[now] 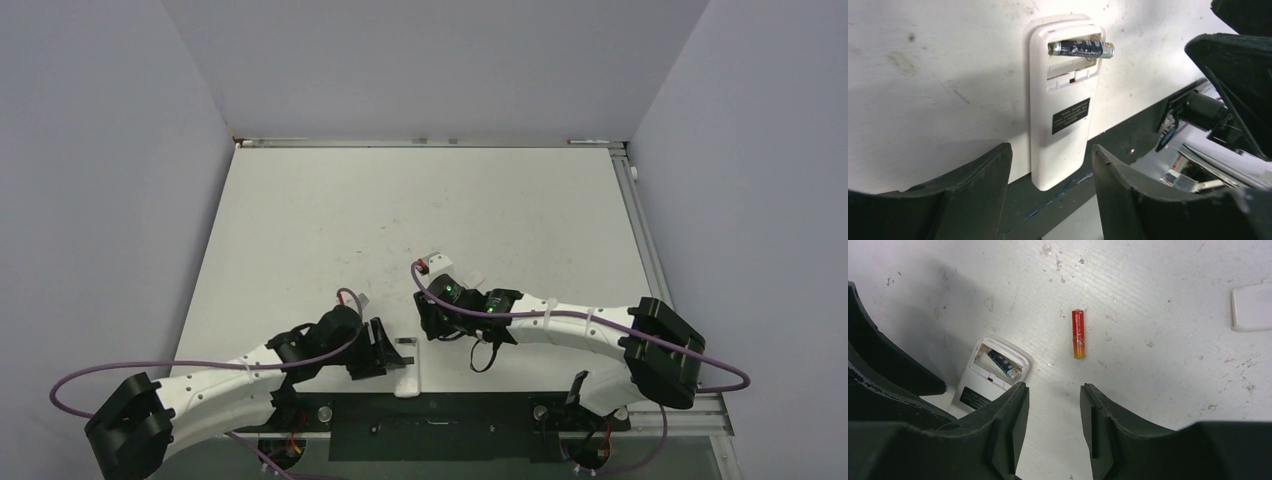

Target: Load the batteries into the remote control

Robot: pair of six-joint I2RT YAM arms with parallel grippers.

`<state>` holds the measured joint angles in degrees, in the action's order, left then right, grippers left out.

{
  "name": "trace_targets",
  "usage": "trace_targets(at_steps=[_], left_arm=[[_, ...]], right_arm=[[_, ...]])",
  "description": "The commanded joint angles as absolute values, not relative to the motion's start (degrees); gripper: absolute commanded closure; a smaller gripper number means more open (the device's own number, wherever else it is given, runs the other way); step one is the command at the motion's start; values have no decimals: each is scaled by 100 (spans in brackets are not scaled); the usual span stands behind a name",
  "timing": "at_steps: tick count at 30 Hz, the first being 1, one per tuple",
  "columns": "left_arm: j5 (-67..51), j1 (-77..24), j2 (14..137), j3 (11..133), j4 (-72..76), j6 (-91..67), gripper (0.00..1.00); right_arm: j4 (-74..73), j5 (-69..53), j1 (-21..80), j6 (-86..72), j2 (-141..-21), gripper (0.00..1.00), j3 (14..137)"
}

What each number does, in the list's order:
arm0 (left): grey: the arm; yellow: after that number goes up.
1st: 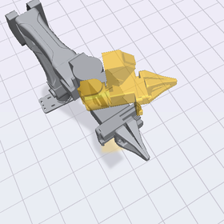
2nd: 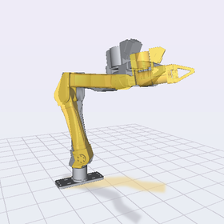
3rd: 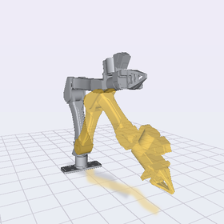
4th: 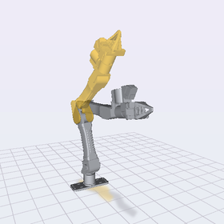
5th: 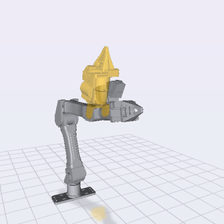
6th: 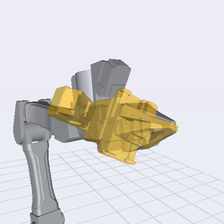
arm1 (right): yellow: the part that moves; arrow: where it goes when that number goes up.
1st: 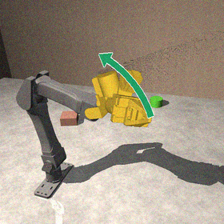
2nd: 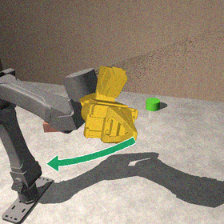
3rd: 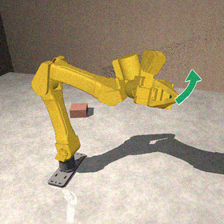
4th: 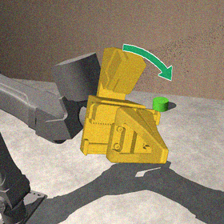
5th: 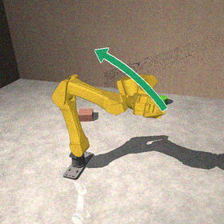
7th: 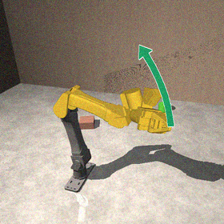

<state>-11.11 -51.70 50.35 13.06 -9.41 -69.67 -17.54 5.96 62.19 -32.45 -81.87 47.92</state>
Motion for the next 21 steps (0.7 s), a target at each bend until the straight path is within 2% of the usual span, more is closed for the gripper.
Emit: trace_targets(at_steps=[1, 4, 11, 21], left_arm=[[-457, -5055, 4883, 1780, -1808, -6476, 43], [-379, -4782, 4886, 1862, -1896, -6244, 44], [-733, -4016, 5087, 1776, -1285, -5796, 54], [-1371, -3632, 5861, 1872, -396, -5615, 74]], right_arm=[[-1273, 746, 6137, -3536, -7878, 58, 4715], [-1119, 663, 6117, -3615, -7834, 61, 4655], [-936, 432, 6099, -3805, -7759, 62, 4592], [-530, 217, 6099, -4098, -7754, 63, 4290]])
